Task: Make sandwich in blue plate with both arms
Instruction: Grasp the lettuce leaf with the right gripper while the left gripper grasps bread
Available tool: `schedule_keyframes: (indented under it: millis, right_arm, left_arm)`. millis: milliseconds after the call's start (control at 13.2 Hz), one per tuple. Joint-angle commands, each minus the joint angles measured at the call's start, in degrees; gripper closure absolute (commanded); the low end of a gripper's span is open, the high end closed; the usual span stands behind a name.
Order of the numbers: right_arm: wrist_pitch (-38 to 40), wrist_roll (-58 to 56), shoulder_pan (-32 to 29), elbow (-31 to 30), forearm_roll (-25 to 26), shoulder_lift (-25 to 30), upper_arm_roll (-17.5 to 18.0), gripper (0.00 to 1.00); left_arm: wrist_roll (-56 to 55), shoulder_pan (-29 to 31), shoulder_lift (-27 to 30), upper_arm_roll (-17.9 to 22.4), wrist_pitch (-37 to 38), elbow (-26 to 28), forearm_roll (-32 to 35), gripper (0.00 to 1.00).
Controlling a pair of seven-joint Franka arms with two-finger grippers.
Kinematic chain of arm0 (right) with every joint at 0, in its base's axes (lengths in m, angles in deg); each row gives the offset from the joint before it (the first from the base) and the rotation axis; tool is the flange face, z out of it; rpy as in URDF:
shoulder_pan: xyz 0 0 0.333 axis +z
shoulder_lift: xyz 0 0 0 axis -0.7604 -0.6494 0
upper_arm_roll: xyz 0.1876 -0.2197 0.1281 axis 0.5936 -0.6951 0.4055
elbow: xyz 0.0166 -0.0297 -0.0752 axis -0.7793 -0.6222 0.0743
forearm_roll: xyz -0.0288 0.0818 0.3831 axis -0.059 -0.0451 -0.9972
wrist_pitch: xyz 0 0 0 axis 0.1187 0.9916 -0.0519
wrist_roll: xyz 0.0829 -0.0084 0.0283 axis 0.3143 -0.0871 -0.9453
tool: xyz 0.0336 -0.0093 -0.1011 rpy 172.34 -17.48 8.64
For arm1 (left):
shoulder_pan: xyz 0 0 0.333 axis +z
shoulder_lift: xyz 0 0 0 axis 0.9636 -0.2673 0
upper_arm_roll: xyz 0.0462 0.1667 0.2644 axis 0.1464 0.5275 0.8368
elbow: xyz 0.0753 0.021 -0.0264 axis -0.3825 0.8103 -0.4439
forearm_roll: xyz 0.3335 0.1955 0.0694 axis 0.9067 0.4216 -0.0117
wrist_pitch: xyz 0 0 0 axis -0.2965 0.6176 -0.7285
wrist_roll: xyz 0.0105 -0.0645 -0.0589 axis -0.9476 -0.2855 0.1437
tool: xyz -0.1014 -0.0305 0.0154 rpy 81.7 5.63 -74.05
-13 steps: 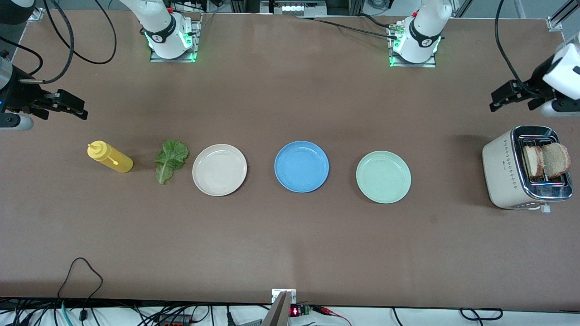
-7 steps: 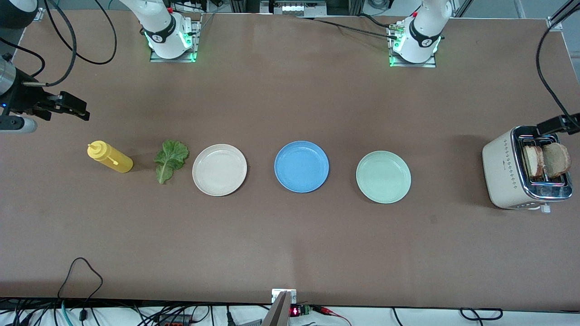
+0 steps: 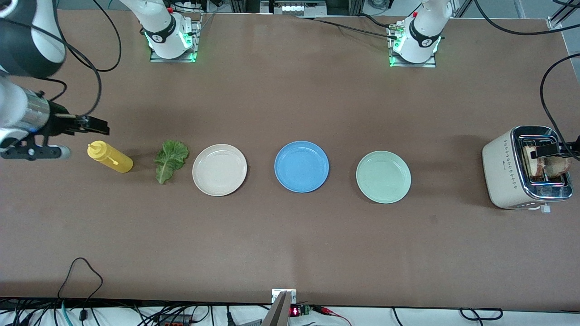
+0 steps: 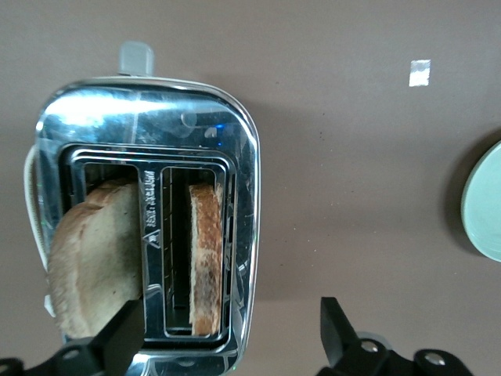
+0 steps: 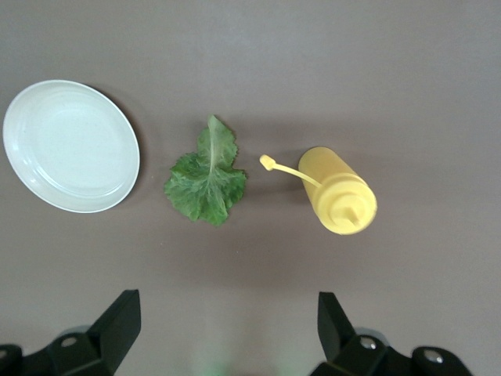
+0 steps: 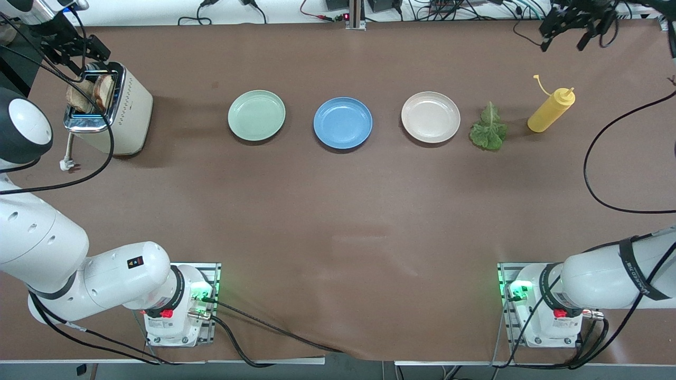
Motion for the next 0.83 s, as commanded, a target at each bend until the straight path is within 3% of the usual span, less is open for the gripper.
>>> schedule_keyframes:
  millis: [0, 227, 453, 755]
  right_arm:
    - [-6.60, 1.04, 1.79, -2.16, 0.37, -3.63, 0.37, 0.00]
    - [-25.56, 9.37, 4.34, -15.84, 0.63, -3.47, 0.29, 0.00]
    - [-40.68, 12.73, 4.87, -24.91, 0.63, -5.30, 0.37, 0.00]
    - [-50.04, 18.00, 5.57, -28.28, 0.54, -10.57, 0.37, 0.00]
  left_arm:
    - [1.43, 0.77, -2.85, -0.29, 0.59, -1.92, 0.74, 0.10]
    - [1.34, 1.12, -4.17, -0.29, 0.51, -1.92, 0.83, 0.22]
    - [1.34, 2.17, -5.40, -0.20, 0.51, -1.83, 0.83, 0.46]
    - [1.16, 2.53, -5.49, -0.20, 0.77, -1.83, 0.83, 0.84]
